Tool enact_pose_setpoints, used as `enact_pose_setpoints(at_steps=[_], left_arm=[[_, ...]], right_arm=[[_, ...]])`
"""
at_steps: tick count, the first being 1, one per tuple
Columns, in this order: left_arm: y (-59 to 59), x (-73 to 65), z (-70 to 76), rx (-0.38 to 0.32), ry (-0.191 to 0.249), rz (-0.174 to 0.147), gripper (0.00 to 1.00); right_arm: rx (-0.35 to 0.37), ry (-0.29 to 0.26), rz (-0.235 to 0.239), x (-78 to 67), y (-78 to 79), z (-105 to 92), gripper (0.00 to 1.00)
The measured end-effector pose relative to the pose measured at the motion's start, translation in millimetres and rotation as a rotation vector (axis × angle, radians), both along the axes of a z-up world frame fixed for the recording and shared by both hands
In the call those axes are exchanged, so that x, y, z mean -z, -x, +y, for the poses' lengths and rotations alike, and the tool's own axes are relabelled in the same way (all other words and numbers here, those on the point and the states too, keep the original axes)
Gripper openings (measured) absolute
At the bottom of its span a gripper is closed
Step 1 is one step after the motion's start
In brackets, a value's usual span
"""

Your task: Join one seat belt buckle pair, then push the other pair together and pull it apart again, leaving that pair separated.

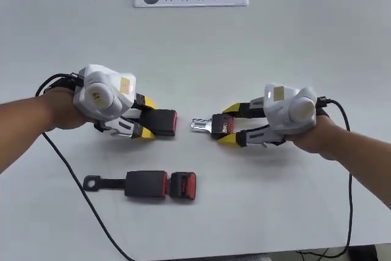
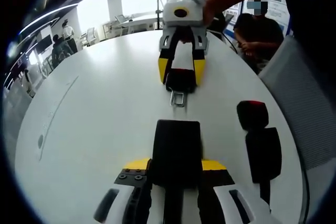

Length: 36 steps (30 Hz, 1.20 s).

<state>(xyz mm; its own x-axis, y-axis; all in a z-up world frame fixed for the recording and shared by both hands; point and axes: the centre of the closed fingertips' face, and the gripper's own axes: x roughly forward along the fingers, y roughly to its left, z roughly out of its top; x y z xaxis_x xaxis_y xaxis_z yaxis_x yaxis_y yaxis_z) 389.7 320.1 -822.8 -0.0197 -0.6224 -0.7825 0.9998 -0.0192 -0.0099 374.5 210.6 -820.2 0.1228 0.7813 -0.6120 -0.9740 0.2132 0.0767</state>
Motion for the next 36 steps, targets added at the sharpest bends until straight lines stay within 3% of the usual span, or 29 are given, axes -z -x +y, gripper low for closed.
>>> enact_pose_setpoints(at_steps=[22, 36], left_arm=[[0.1, -0.1, 0.1, 0.008, -0.027, -0.003, 0.34], [0.4, 0.8, 0.8, 0.03, -0.057, -0.015, 0.33]], right_arm=[[-0.057, 0.017, -0.006, 5.7, -7.0, 41.7, 0.35], [-0.048, 0.052, -0.002, 7.3, -8.3, 49.1, 0.34]])
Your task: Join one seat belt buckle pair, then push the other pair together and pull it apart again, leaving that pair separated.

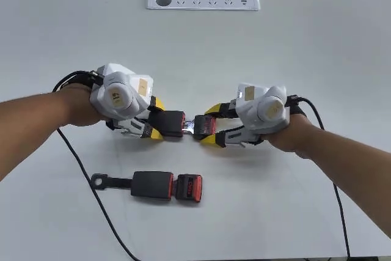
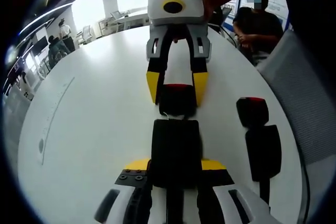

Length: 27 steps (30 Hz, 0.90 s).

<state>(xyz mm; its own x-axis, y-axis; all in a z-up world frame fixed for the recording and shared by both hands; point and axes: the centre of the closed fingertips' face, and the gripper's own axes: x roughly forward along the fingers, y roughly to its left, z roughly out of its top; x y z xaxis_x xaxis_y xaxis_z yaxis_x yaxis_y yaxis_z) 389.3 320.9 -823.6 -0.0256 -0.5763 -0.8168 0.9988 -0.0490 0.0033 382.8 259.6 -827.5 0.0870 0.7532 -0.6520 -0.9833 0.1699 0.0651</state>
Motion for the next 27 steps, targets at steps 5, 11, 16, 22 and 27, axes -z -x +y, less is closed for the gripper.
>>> enact_pose_setpoints(at_steps=[5, 11, 16, 22, 27], left_arm=[[0.0, 0.6, 0.3, 0.017, -0.014, -0.006, 0.33], [0.2, 0.5, 0.3, 0.02, -0.018, -0.008, 0.33], [0.1, 0.7, 0.2, 0.025, -0.026, -0.01, 0.33], [0.1, 1.3, -0.1, 0.022, -0.034, -0.009, 0.33], [-0.3, 2.2, 0.0, 0.026, -0.045, -0.01, 0.33]], right_arm=[[0.007, 0.008, 0.003, 0.2, -2.3, 9.7, 0.34], [0.007, 0.031, -0.011, 0.7, -3.8, 12.4, 0.34], [0.011, 0.052, -0.012, 0.8, -4.6, 12.4, 0.34], [0.006, 0.081, -0.022, 1.6, -4.8, 12.7, 0.34], [0.012, 0.103, -0.029, 2.4, -4.9, 12.7, 0.34]])
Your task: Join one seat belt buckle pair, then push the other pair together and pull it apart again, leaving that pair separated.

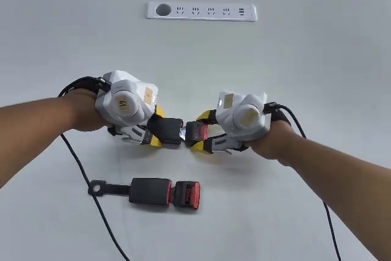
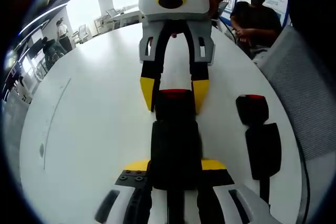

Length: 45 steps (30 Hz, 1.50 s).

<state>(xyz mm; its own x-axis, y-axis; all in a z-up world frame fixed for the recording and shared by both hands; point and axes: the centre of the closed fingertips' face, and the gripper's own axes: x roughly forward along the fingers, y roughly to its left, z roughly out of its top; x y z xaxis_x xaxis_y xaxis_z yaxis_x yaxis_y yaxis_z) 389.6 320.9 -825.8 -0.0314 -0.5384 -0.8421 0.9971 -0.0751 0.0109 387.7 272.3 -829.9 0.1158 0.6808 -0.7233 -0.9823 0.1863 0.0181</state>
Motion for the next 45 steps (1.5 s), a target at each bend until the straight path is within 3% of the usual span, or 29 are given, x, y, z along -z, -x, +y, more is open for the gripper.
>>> enact_pose_setpoints(at_steps=[21, 36, 45], left_arm=[[-0.6, 0.6, 0.8, -0.012, 0.003, 0.004, 0.34], [0.8, -0.8, 1.3, -0.035, 0.029, 0.017, 0.34], [1.4, -2.1, 0.2, -0.039, 0.029, 0.018, 0.34]], right_arm=[[-0.002, 0.03, -0.012, -0.1, 0.4, -2.0, 0.34], [0.009, 0.018, -0.014, 0.9, 2.7, -18.5, 0.35], [0.023, 0.026, -0.004, 4.5, 2.1, -42.3, 0.35]])
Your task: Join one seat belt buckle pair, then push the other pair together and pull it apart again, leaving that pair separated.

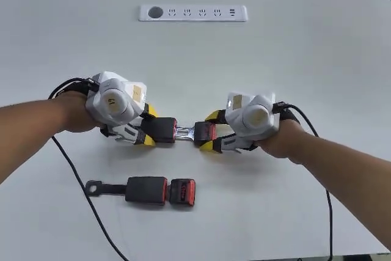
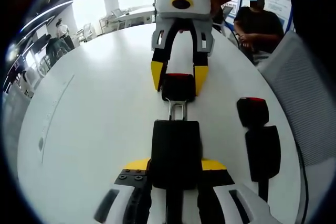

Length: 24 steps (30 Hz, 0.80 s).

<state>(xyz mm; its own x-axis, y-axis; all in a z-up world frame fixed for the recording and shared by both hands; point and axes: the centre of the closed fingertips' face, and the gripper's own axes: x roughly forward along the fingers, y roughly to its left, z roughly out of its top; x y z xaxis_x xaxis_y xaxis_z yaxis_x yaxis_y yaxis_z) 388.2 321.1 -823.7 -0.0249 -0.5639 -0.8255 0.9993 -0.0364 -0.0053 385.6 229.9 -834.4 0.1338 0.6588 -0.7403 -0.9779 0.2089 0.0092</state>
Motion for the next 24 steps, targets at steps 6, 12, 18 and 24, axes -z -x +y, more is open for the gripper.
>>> enact_pose_setpoints(at_steps=[6, 12, 18, 24], left_arm=[[-0.7, 0.0, -0.2, -0.002, -0.003, 0.001, 0.34], [-1.5, 0.3, -0.6, -0.004, -0.005, 0.002, 0.34], [-2.0, 0.4, -0.7, -0.006, -0.008, 0.004, 0.34], [-1.8, 0.7, -0.6, -0.004, -0.013, 0.004, 0.34]], right_arm=[[0.006, -0.007, -0.009, -2.0, 2.1, -16.9, 0.35], [0.007, -0.014, -0.017, -2.6, 3.8, -34.5, 0.35], [0.021, 0.004, 0.0, -3.1, 10.5, -58.5, 0.36], [0.029, 0.005, 0.002, -2.6, 12.6, -76.2, 0.36]])
